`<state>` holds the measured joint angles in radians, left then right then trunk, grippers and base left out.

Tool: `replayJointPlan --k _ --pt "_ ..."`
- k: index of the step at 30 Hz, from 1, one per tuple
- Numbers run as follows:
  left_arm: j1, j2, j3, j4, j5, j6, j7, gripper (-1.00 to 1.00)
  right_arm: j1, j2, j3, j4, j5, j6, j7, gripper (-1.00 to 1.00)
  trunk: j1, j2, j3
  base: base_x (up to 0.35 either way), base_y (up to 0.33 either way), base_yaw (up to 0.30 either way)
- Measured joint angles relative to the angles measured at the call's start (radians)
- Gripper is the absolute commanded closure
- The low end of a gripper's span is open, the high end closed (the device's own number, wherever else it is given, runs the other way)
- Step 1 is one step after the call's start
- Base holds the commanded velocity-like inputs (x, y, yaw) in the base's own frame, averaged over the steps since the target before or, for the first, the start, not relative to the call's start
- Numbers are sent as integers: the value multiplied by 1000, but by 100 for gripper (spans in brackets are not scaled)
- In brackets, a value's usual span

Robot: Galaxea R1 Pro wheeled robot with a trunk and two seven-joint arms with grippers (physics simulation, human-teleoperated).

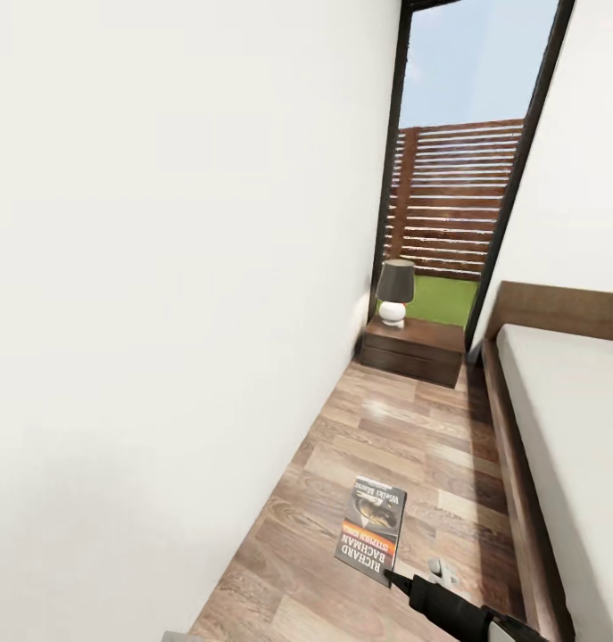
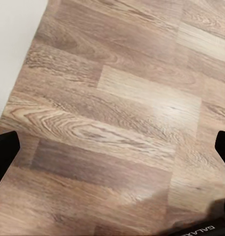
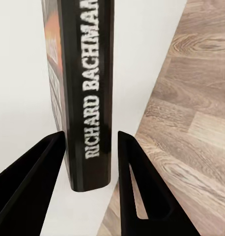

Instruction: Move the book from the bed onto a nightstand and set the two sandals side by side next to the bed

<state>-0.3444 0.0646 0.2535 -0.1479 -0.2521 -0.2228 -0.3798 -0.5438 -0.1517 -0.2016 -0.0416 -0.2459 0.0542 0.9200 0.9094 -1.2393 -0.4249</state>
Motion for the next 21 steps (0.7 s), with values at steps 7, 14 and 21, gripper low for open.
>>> replayJointPlan --k 7,14,21 --pt "0 1 0 0 0 0 0 -100 -1 0 -1 0 0 0 0 100 0 0 0 314 0 -1" --pt "0 1 -1 0 0 0 0 -100 0 0 -2 0 0 0 0 100 0 0 0 261 0 -12" --pt "0 0 0 0 0 0 0 -100 0 0 -2 0 0 0 0 100 1 0 0 26 0 -236"
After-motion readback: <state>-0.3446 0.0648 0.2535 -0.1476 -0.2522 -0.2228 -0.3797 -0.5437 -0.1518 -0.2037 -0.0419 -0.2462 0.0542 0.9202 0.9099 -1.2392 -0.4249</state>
